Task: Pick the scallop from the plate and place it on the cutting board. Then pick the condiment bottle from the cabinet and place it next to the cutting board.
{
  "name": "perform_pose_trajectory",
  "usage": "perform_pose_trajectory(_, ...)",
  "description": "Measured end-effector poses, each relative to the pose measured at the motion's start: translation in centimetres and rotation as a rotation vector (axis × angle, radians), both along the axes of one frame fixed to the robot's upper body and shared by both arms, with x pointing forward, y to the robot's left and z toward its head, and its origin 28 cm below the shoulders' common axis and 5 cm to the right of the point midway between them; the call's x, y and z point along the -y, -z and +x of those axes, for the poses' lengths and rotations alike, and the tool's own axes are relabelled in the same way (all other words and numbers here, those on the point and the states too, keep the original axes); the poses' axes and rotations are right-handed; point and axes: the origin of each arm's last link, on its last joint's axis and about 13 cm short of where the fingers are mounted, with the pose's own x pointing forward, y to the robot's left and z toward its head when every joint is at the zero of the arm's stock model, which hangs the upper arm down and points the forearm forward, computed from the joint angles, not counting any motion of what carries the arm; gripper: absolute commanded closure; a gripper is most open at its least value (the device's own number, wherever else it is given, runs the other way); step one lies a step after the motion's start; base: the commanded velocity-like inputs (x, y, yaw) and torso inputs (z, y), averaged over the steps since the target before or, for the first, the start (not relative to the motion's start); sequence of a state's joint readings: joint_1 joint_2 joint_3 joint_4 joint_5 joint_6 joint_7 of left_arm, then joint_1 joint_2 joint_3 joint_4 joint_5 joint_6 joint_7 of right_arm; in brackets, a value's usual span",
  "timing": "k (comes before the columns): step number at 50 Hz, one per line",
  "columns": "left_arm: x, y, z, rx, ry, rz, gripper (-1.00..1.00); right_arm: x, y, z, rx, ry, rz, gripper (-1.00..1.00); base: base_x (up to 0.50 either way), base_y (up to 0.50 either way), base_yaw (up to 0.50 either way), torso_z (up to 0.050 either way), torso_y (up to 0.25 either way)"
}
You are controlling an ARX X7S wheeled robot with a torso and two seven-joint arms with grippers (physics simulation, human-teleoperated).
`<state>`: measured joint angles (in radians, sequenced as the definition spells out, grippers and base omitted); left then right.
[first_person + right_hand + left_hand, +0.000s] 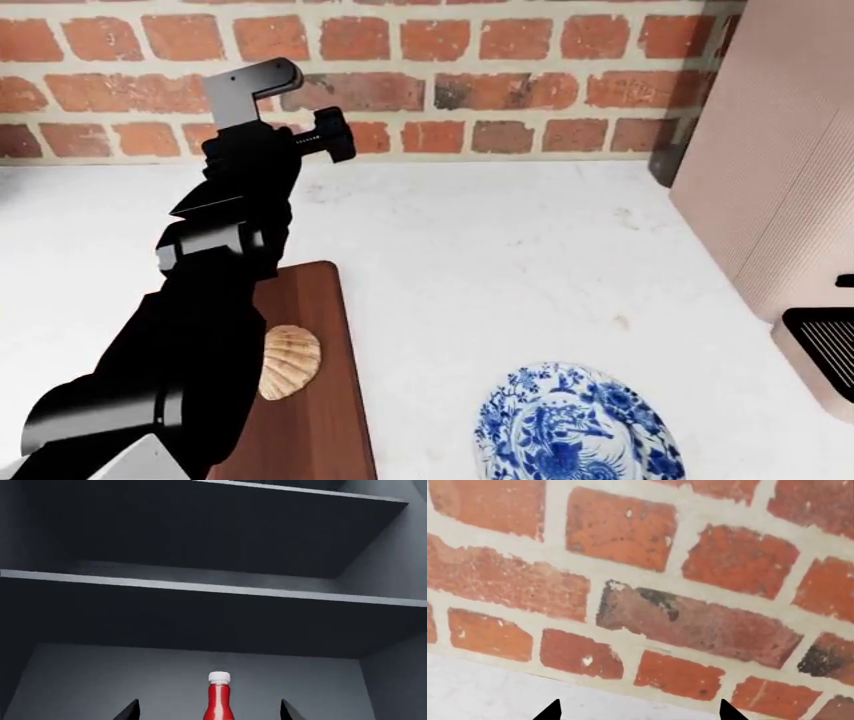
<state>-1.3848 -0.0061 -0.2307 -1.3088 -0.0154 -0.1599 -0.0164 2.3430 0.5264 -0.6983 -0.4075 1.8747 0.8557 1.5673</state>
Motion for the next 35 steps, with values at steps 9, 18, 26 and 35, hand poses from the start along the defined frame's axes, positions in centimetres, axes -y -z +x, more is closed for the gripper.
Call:
perform_pose_trajectory(9,0.1,0.0,0.0,-0.002,0.001,0.009,-1.00,-0.9,-3.8,0.0,0.073,0.028,0.022,-1.00,0.00,0.00,0.00,0.000,0.000)
perform_pose_trajectory(18,0.1,0.1,0.0,-0.005,-0.001,0.015,-1.00,-1.3,-7.3,2.0,0.047,0.030,0.041,-1.00,0.00,0.00,0.00,0.000,0.000)
perform_pose_trajectory(26,0.1,0.1,0.0,-0.006,-0.004,0.020,-1.00,-1.3,-8.9,5.4,-0.076,0.011,0.049,-1.00,0.00,0.00,0.00,0.000,0.000)
perform_pose_trajectory(35,0.2,0.1,0.0,-0.006,-0.007,0.029,-1.00,-0.9,-8.3,10.5,-0.267,-0.004,0.058,-1.00,0.00,0.00,0.00,0.000,0.000)
